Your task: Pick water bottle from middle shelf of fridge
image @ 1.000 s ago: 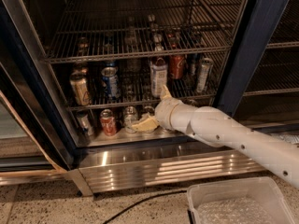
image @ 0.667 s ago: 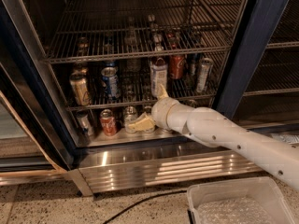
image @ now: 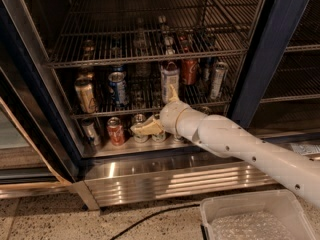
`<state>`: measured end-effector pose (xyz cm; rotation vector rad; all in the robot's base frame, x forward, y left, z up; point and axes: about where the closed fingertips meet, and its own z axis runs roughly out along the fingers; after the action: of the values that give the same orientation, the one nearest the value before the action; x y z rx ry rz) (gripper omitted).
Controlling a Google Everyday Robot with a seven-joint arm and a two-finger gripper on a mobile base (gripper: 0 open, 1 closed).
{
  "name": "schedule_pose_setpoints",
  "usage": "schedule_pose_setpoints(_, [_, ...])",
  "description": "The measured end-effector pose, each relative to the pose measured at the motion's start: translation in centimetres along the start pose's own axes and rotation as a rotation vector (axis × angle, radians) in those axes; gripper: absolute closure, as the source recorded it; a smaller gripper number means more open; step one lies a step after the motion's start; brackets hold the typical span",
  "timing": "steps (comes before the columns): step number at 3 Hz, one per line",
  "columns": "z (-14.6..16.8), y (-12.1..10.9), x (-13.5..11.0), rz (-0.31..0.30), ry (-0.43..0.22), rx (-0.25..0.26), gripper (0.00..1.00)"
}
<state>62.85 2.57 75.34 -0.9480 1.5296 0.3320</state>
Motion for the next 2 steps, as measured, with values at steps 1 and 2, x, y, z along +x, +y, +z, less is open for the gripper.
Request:
schedule_pose_setpoints(1, [0.01,0.01,-0.02,0.000,0.000,0.000,0.19])
schedule_pose_setpoints(2, [0.01,0.01,-0.02,0.000,0.000,0.000,0.42])
